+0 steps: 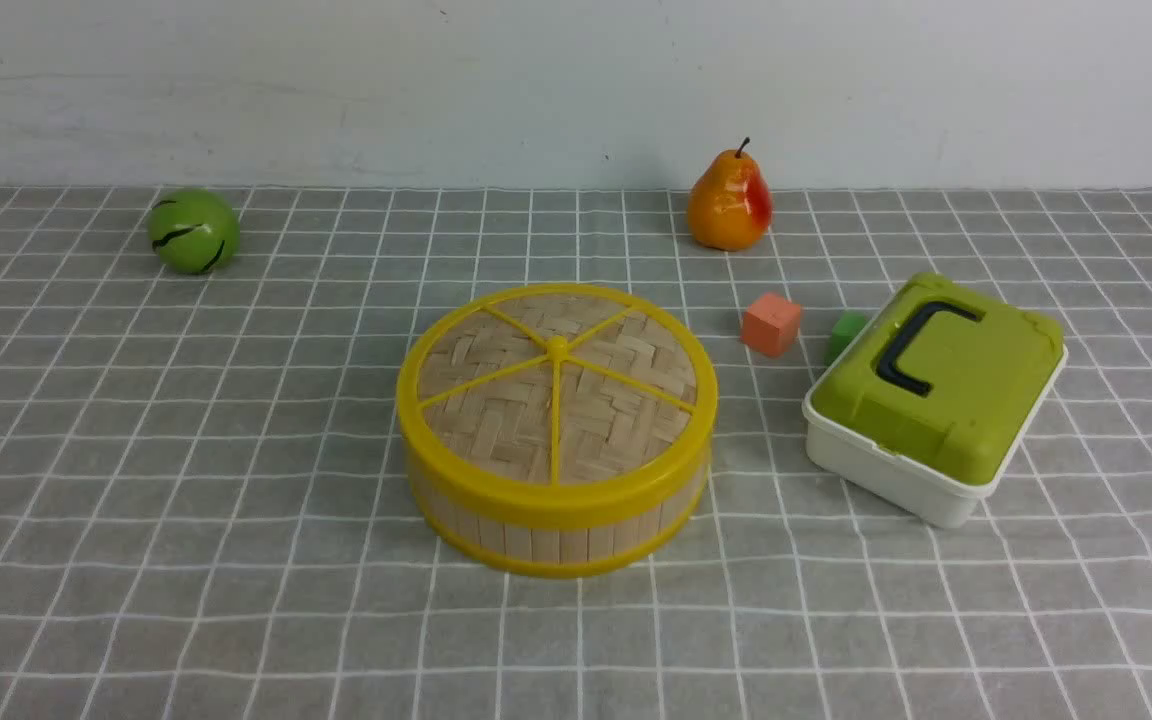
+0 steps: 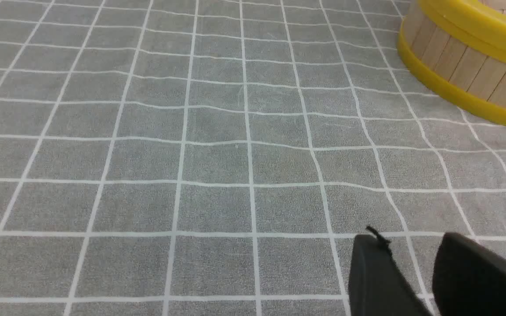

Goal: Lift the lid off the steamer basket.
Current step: Use the left arm to lift the lid of the steamer

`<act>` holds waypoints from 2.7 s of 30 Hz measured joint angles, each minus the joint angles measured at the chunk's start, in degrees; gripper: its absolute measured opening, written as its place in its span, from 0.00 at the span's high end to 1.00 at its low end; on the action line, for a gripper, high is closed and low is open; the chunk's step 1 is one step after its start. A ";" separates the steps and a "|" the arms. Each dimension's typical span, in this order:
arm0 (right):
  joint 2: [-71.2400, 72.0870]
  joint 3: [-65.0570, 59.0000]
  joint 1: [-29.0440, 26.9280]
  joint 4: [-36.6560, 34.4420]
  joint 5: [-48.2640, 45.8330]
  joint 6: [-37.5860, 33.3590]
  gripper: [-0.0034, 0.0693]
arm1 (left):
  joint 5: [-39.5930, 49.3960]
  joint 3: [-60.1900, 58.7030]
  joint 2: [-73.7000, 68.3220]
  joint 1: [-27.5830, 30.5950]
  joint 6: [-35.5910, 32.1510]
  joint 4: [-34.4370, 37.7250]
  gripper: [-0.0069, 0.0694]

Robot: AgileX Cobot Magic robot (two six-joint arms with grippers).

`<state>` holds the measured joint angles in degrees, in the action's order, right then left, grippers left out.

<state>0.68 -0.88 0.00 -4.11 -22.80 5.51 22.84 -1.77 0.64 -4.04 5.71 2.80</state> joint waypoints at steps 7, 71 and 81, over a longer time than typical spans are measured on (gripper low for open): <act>0.00 0.00 0.00 0.00 0.00 0.00 0.62 | 0.00 0.00 0.00 0.00 0.00 0.00 0.63; 0.00 0.00 0.00 0.00 0.00 0.00 0.62 | -35.70 39.13 -25.22 0.00 -6.53 11.44 0.93; 0.00 0.00 0.00 0.00 0.00 0.00 0.62 | 6.37 74.84 -61.80 0.00 -5.71 15.31 0.93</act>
<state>0.68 -0.88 0.00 -4.11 -22.80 5.51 29.22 73.07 -61.16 -4.04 0.00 18.10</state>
